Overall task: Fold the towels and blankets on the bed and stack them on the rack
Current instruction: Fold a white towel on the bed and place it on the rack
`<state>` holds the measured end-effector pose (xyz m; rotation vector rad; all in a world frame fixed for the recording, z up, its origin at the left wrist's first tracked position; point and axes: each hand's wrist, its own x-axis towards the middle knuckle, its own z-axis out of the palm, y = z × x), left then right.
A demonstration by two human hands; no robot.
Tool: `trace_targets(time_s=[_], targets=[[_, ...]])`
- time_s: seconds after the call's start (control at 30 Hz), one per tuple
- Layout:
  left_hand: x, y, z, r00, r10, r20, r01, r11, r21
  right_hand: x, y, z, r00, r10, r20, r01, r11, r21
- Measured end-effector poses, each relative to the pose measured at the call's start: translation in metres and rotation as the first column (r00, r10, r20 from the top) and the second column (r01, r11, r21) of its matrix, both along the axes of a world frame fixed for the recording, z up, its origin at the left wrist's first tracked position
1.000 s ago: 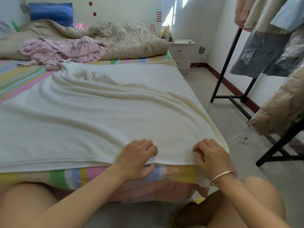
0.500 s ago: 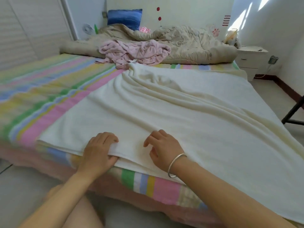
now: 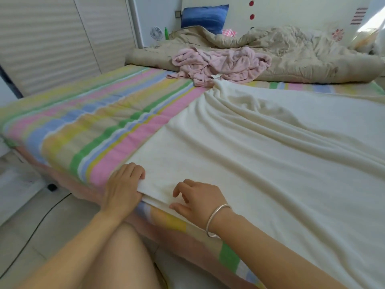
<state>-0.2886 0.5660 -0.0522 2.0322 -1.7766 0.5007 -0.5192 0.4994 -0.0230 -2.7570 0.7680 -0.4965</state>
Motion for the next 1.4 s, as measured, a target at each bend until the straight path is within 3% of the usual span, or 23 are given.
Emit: trace_targets(time_s=[0.13, 0.4, 0.5, 0.63, 0.73, 0.8, 0.87, 1.0, 1.1, 1.2, 1.3, 1.4], targets=[[0.043, 0.006, 0.01, 0.997, 0.011, 0.071, -0.012, 1.0, 0.012, 0.021, 0.011, 0.001, 0.987, -0.025, -0.157, 0.012, 0.996, -0.085], [0.079, 0.017, 0.012, 0.995, 0.05, 0.083, -0.056, 0.995, 0.077, 0.056, 0.026, -0.015, 0.993, -0.032, -0.112, 0.001, 0.963, -0.268], [0.082, 0.026, -0.005, 0.991, 0.116, -0.063, -0.11, 0.989, 0.096, 0.059, 0.034, -0.024, 0.996, 0.009, -0.091, -0.035, 0.956, -0.29], [0.087, 0.014, -0.026, 0.884, 0.186, -0.429, -0.151, 0.982, 0.114, 0.058, 0.035, -0.035, 0.999, -0.016, -0.052, -0.001, 0.95, -0.312], [0.087, 0.012, -0.029, 0.84, 0.239, -0.487, -0.197, 0.971, 0.135, 0.049, 0.038, -0.036, 1.0, 0.022, 0.007, -0.018, 0.95, -0.313], [0.08, 0.015, -0.025, 0.881, 0.271, -0.388, -0.24, 0.962, 0.128, 0.033, 0.042, -0.035, 0.999, 0.043, -0.002, -0.041, 0.941, -0.335], [0.065, 0.019, -0.019, 0.955, 0.228, -0.19, -0.226, 0.974, 0.032, 0.008, 0.044, -0.032, 0.999, 0.035, -0.006, -0.035, 0.933, -0.359], [0.003, 0.023, -0.01, 0.992, -0.123, -0.015, 0.123, 0.992, -0.019, -0.054, 0.04, -0.036, 0.998, -0.035, 0.056, 0.055, 0.903, -0.425], [-0.051, 0.024, -0.011, 0.895, -0.445, 0.038, 0.444, 0.895, 0.024, -0.098, 0.04, -0.038, 0.999, -0.043, 0.034, 0.053, 0.886, -0.461], [-0.096, 0.02, -0.009, 0.756, -0.637, 0.151, 0.644, 0.765, 0.004, -0.131, 0.045, -0.033, 0.999, -0.041, -0.026, 0.021, 0.85, -0.526], [-0.117, 0.013, -0.005, 0.681, -0.672, 0.29, 0.714, 0.698, -0.061, -0.158, 0.05, -0.035, 0.993, -0.064, -0.104, -0.009, 0.809, -0.587], [-0.124, 0.012, -0.004, 0.671, -0.653, 0.35, 0.725, 0.676, -0.13, -0.183, 0.052, -0.04, 0.991, -0.07, -0.114, -0.015, 0.789, -0.615]])
